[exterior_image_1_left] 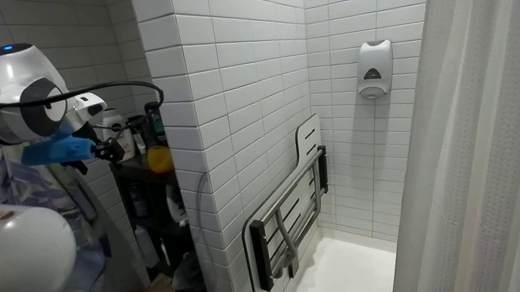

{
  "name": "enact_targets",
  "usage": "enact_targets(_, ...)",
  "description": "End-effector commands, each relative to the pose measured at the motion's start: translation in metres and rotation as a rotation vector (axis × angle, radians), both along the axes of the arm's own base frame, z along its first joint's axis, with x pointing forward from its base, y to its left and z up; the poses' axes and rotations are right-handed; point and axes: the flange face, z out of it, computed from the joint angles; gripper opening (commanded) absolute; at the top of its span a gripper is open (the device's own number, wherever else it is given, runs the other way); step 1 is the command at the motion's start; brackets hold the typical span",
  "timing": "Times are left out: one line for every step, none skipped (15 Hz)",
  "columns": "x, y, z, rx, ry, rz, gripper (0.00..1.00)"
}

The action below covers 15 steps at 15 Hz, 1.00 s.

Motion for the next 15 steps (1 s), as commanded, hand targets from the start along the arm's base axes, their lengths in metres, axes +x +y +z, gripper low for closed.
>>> enact_targets(0.001,0.016,-0.015,0.008,-0.063,0.001,1.0)
enact_targets(0.003,0.018,-0.018,0.005,-0.081,0.0,1.0)
enact_targets(0.004,0.018,-0.02,-0.001,-0.097,-0.002,1.0)
enact_targets(0.009,0.019,-0.021,-0.009,-0.114,-0.006,1.0)
enact_targets(0.015,0.018,-0.021,-0.018,-0.132,-0.012,1.0)
enact_targets(0.021,0.018,-0.019,-0.029,-0.15,-0.021,1.0)
enact_targets(0.028,0.017,-0.017,-0.04,-0.167,-0.033,1.0)
enact_targets(0.036,0.018,-0.014,-0.05,-0.177,-0.045,1.0)
enact_targets(0.042,0.02,-0.012,-0.051,-0.176,-0.058,1.0)
enact_targets(0.048,0.023,-0.011,-0.044,-0.166,-0.066,1.0)
enact_targets(0.052,0.026,-0.011,-0.039,-0.156,-0.07,1.0)
enact_targets(0.045,0.018,-0.009,-0.044,-0.171,-0.062,1.0)
enact_targets(0.048,0.02,-0.009,-0.04,-0.167,-0.065,1.0)
enact_targets(0.049,0.022,-0.009,-0.036,-0.163,-0.064,1.0)
enact_targets(0.049,0.023,-0.011,-0.035,-0.159,-0.063,1.0)
